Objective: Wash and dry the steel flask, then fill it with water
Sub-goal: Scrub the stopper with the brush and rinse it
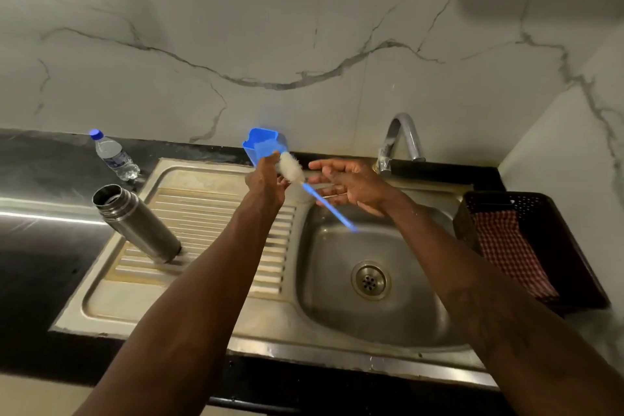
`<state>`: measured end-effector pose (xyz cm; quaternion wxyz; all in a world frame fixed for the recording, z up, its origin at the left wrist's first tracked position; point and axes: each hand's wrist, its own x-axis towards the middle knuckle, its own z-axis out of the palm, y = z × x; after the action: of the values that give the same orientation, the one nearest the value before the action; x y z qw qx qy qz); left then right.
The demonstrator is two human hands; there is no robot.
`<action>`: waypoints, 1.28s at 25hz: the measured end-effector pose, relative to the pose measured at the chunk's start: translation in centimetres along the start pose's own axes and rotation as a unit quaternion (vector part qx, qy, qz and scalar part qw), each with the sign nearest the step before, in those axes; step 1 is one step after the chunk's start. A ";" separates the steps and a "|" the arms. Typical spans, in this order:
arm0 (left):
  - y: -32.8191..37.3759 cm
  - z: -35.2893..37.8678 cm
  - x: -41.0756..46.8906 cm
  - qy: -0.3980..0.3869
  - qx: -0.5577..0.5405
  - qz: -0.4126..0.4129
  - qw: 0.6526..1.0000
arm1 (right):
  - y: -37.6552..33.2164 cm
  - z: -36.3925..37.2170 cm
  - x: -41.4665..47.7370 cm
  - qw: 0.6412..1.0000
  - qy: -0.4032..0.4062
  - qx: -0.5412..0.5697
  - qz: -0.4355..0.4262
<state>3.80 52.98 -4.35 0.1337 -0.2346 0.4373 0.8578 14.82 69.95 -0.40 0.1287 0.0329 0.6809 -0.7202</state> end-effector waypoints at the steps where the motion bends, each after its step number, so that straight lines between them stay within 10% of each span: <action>1: -0.8 -0.2 -0.4 0.008 -0.006 0.009 1.000 | 0.0 -0.3 -0.3 1.000 0.002 0.006 0.030; 7: -5.2 0.4 -3.9 -0.023 0.015 -0.004 1.000 | 0.9 -1.1 0.8 0.979 0.072 -0.161 0.104; 13: -9.2 -0.7 -6.7 -0.059 0.185 0.046 0.980 | 3.1 0.1 1.3 0.991 0.074 -0.051 0.103; 17: -5.8 -7.2 -5.8 0.049 0.558 0.179 0.809 | 6.1 -0.2 2.6 0.981 0.129 -0.107 0.093; 20: -3.6 -11.8 -4.7 0.198 0.593 0.277 0.730 | 7.5 0.1 2.4 0.977 0.150 -0.127 0.084; 32: -2.8 -13.6 -1.4 0.074 0.589 0.182 0.784 | 9.9 1.1 1.0 0.968 0.185 -0.134 0.100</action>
<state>10.08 43.54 -12.47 0.0542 -0.0886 0.9006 0.4221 16.24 68.32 -10.17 0.0752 0.2164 0.7762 -0.5874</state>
